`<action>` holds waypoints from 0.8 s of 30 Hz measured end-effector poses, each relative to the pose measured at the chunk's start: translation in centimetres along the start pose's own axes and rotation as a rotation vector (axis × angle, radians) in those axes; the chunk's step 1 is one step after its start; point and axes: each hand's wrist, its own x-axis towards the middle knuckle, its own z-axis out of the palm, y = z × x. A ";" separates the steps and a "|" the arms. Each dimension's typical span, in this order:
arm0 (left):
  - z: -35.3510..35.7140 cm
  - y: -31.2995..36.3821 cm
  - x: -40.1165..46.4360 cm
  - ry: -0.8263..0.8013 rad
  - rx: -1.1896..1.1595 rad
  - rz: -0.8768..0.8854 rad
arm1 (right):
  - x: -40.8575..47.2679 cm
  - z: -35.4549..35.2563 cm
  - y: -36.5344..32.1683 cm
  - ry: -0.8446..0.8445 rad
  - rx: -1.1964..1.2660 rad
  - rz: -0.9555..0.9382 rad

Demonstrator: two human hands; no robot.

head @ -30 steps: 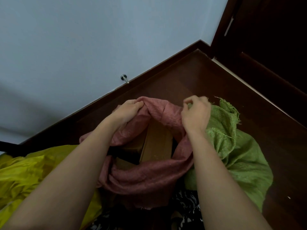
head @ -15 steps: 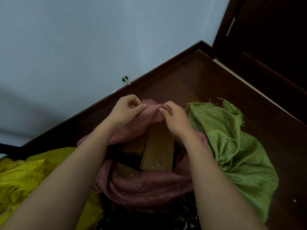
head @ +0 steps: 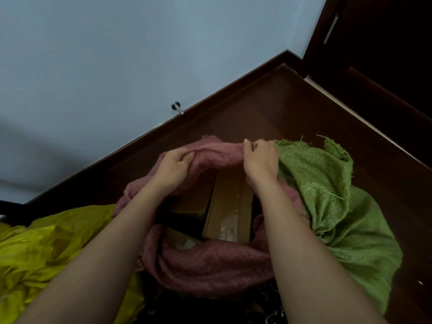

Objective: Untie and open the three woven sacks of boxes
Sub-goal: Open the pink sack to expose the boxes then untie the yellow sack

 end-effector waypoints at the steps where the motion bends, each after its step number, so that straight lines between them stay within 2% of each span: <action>1: 0.1 0.3 0.2 0.008 -0.021 -0.025 | -0.3 0.1 -0.3 0.058 -0.107 -0.080; 3: 0.3 0.8 0.8 0.018 -0.023 -0.053 | -0.8 0.3 -1.2 0.086 -0.116 -0.384; 5: 0.2 1.4 1.2 -0.009 -0.035 -0.066 | -1.5 0.3 -2.4 -0.084 0.000 -0.649; 7: -0.2 2.1 1.6 -0.019 -0.038 -0.097 | -2.1 0.7 -2.7 -0.288 0.047 -0.710; 9: -0.7 2.3 1.8 -0.018 -0.081 -0.123 | -2.1 1.2 -2.4 -0.367 0.087 -0.660; 11: -1.3 2.3 1.5 -0.040 -0.119 -0.124 | -1.8 1.5 -2.0 -0.358 0.123 -0.605; 13: -1.6 2.1 0.9 -0.131 -0.194 -0.138 | -1.5 1.7 -2.1 -0.354 0.130 -0.526; 14: -1.6 1.7 0.7 -0.183 -0.178 -0.132 | -1.4 1.8 -2.2 -0.365 0.160 -0.473; 16: -1.7 1.0 0.5 -0.257 0.046 -0.039 | -1.4 2.2 -2.2 -0.395 0.208 -0.401; 18: -1.8 -0.4 0.6 -0.219 0.251 0.034 | -1.4 2.3 -2.0 -0.421 0.213 -0.356; 21: -2.6 -2.8 0.4 -0.026 0.493 -0.009 | -0.4 2.0 -1.8 -0.371 0.324 -0.227; 22: -2.8 -3.5 0.2 0.006 0.490 -0.034 | 0.0 2.0 -1.7 -0.348 0.355 -0.184; 24: -3.1 -4.5 -0.1 0.015 0.226 -0.060 | 0.6 2.3 -1.6 -0.330 0.385 -0.115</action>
